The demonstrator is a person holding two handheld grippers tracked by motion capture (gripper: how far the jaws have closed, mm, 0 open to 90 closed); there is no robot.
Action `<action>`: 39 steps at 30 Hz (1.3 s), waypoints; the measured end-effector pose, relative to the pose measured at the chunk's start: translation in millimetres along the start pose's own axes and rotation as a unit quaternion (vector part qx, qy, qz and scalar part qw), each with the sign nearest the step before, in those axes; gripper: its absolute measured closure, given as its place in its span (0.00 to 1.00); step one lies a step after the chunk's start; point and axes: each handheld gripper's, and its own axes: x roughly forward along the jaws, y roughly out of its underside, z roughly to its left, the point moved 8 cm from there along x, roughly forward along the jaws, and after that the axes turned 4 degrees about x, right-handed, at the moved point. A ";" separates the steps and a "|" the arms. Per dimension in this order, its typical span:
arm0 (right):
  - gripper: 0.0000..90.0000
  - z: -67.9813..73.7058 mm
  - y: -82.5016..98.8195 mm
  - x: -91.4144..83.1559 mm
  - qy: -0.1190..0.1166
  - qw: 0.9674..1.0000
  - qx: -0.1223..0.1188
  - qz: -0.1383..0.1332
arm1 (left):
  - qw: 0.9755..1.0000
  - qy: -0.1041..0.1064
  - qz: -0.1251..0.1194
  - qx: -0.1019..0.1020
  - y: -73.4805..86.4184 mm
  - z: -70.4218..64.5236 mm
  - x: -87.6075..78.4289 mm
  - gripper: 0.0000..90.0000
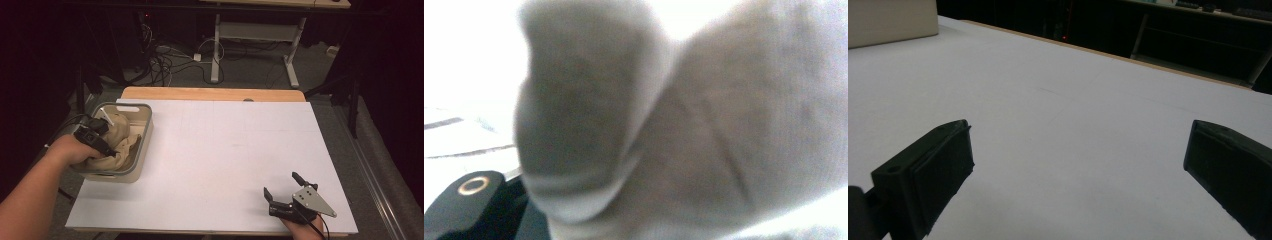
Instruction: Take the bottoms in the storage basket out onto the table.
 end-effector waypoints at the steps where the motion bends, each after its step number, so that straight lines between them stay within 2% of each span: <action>1: 0.00 -0.3 -0.1 -0.1 0.000 1.000 0.000 0.000 | 1.000 0.001 0.000 0.002 -0.1 -0.4 -2.1 0.66; 5: 0.00 0.0 -0.2 0.0 0.000 1.000 0.000 0.000 | 1.000 0.022 -0.002 0.011 0.6 -4.3 -9.2 0.66; 10: 0.00 0.3 -0.5 -0.4 0.000 1.000 0.000 -0.001 | 1.000 0.020 0.005 0.022 2.1 -5.9 -16.6 0.66; 12: 0.00 0.2 -0.5 -0.5 0.000 1.000 0.000 -0.001 | 0.999 0.024 0.008 0.020 2.0 -6.7 -19.4 0.66; 23: 0.00 0.1 -0.4 -1.0 0.001 1.000 -0.002 -0.002 | 0.999 0.009 0.023 0.034 0.3 -8.0 -27.8 0.67; 28: 0.00 0.0 0.0 -0.8 0.001 1.000 0.000 0.000 | 0.999 0.007 0.027 0.043 -0.9 -9.4 -35.6 0.67; 39: 0.00 2.0 0.0 -0.1 -0.002 1.000 -0.003 -0.001 | 0.997 -0.013 0.047 0.060 -3.9 -13.3 -54.0 0.67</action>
